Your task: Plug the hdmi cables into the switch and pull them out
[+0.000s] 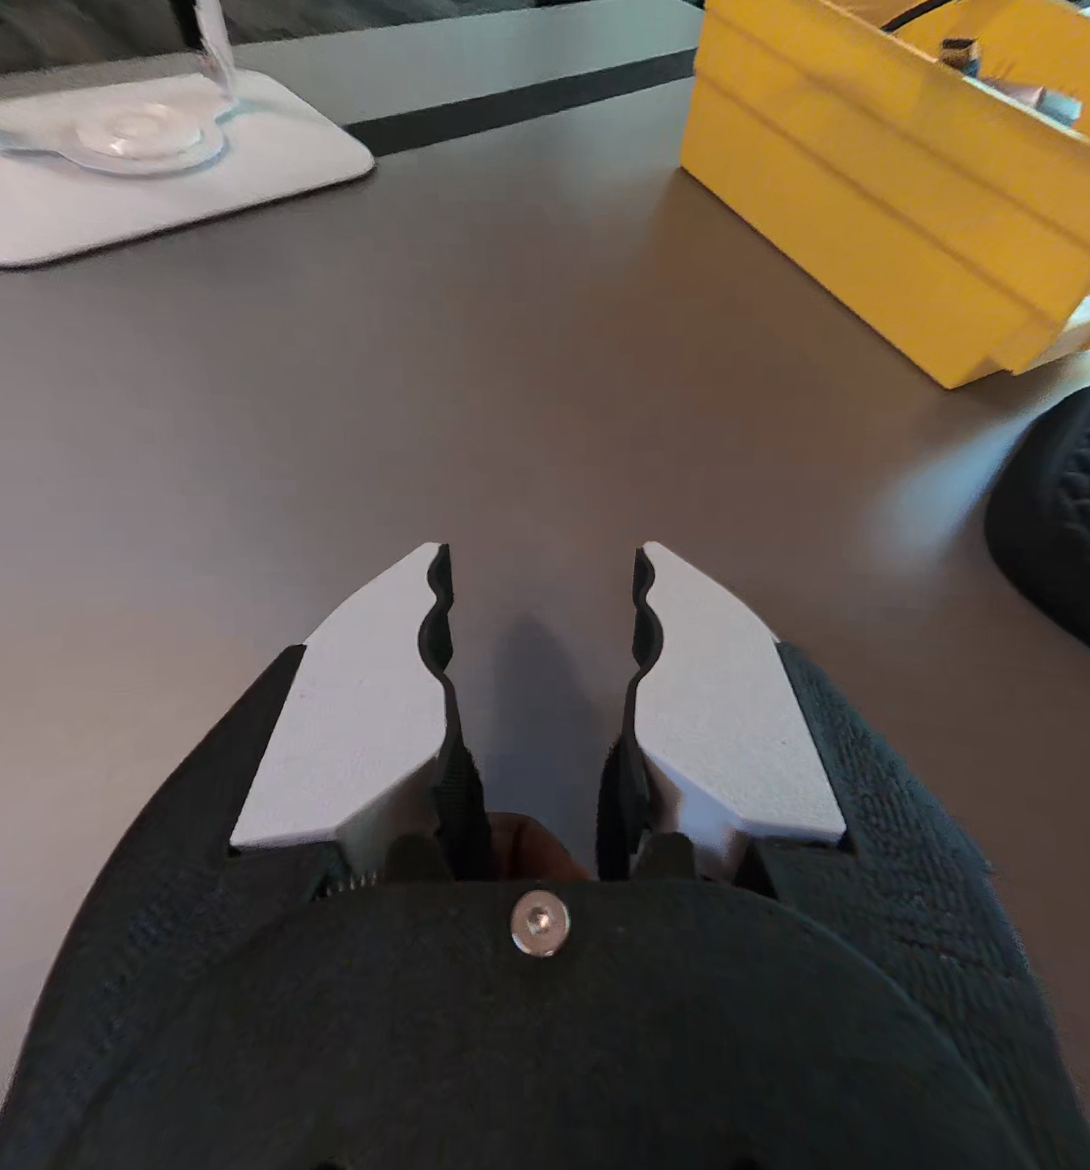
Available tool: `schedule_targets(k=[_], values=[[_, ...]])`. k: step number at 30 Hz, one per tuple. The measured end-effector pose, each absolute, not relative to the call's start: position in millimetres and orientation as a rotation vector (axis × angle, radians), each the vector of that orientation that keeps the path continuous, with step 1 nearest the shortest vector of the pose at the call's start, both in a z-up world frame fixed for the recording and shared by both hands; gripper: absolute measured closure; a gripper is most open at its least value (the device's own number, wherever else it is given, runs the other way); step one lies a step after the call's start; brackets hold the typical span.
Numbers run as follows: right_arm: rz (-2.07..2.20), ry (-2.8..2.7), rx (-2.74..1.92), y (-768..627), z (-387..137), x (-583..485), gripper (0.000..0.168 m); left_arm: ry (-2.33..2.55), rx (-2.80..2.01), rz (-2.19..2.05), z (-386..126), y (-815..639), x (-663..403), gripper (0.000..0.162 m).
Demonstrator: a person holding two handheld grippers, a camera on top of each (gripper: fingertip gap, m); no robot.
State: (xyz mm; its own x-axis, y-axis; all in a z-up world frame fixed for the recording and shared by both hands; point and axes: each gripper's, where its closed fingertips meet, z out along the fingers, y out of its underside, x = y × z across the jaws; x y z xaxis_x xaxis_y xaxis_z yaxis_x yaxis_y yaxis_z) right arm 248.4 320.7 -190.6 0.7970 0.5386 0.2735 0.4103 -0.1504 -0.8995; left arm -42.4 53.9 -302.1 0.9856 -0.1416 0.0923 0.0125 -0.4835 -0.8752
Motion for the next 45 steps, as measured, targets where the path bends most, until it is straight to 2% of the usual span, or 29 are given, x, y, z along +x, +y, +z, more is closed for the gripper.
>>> schedule_targets(k=[4, 8, 11, 16, 21, 27, 38, 41, 45], values=[[0.444, -0.808, -1.650, 294, -177, 199, 0.095, 0.119, -2.106, 0.000, -305, 53, -55, 0.112], [0.371, -0.850, -1.659, 295, -185, 190, 0.096, 0.300, -2.419, 0.010, -314, 52, -33, 0.123], [0.297, -0.862, -1.707, 302, -197, 195, 0.093, 0.634, -2.315, -0.009, -242, 73, 44, 0.124], [0.325, -0.747, -1.727, 311, -197, 213, 0.094, 1.182, -2.021, -0.401, -114, 29, 249, 0.113], [0.339, -0.659, -1.743, 317, -197, 231, 0.094, 1.451, -1.747, -0.458, -57, -47, 352, 0.112], [0.339, -0.665, -1.744, 314, -195, 231, 0.093, 1.517, -1.818, -0.518, -74, -62, 389, 0.118], [0.348, -0.653, -1.740, 312, -191, 233, 0.092, 1.559, -1.564, -0.588, -56, -69, 431, 0.121], [0.360, -0.667, -1.722, 309, -188, 228, 0.092, 1.433, -1.531, -0.587, -68, -42, 407, 0.121], [0.379, -0.711, -1.702, 300, -186, 216, 0.092, 1.119, -1.598, -0.406, -105, 18, 312, 0.121]])
